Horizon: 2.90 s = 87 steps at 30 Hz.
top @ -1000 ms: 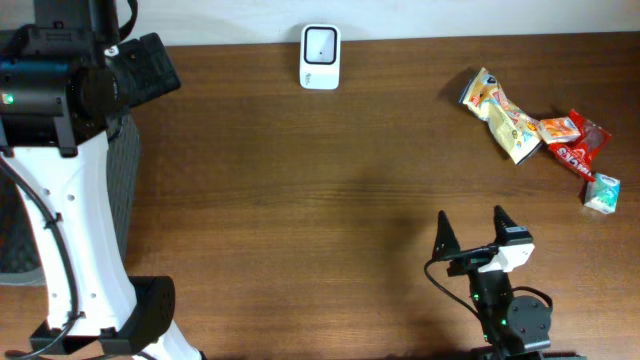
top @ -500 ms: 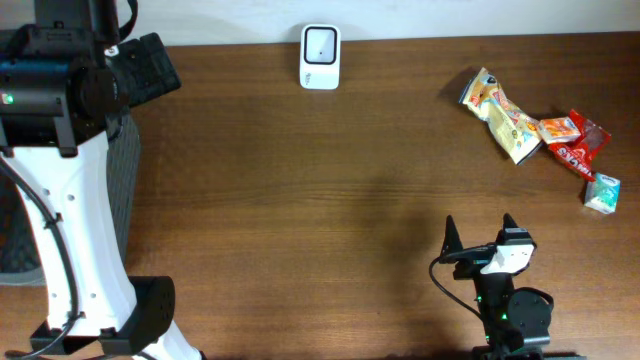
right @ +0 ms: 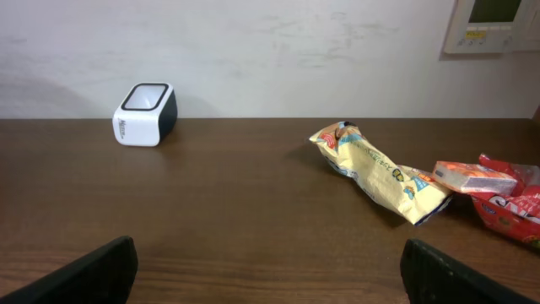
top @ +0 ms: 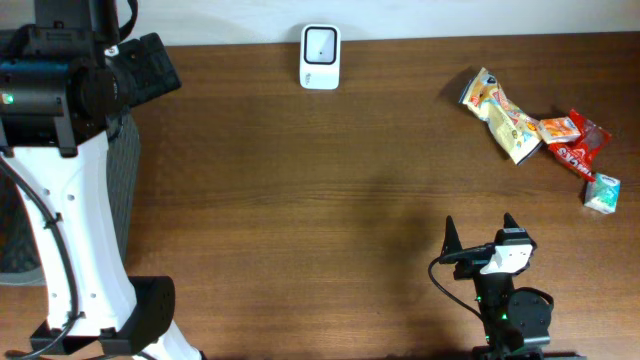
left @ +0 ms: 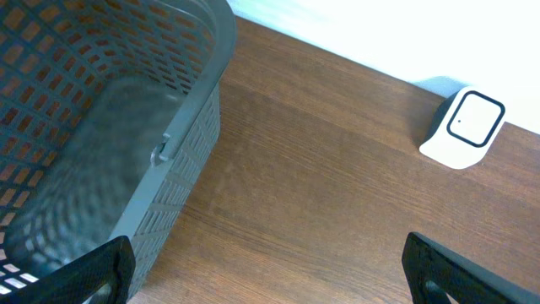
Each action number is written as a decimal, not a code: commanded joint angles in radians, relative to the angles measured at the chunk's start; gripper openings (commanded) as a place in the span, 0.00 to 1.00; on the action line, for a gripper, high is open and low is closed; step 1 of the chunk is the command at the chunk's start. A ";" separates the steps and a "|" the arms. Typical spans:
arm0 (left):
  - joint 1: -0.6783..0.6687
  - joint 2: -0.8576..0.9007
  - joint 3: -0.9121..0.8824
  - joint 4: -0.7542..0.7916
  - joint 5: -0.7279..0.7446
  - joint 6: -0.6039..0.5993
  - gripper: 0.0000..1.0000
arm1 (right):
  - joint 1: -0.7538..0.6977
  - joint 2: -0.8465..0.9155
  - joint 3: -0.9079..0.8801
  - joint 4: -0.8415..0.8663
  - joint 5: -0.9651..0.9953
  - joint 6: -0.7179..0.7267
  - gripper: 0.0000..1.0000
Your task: Scan the item barcode
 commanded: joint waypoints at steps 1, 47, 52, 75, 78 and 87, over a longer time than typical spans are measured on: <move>0.000 0.000 -0.001 -0.001 -0.006 0.012 0.99 | -0.006 -0.011 -0.009 -0.004 -0.008 -0.006 0.99; -0.002 -1.536 -1.885 0.579 0.159 0.012 0.99 | -0.006 -0.011 -0.009 -0.004 -0.009 -0.006 0.98; -0.002 -1.648 -2.028 0.649 0.159 0.012 0.99 | -0.006 -0.011 -0.009 -0.004 -0.008 -0.006 0.99; 0.000 -1.863 -2.510 1.769 0.266 0.251 0.99 | -0.006 -0.011 -0.009 -0.004 -0.008 -0.006 0.99; 0.000 -1.863 -2.572 1.905 0.282 0.262 0.99 | -0.006 -0.011 -0.009 -0.004 -0.008 -0.006 0.99; 0.000 -1.864 -2.652 2.056 0.283 0.351 0.99 | -0.006 -0.011 -0.009 -0.004 -0.009 -0.006 0.99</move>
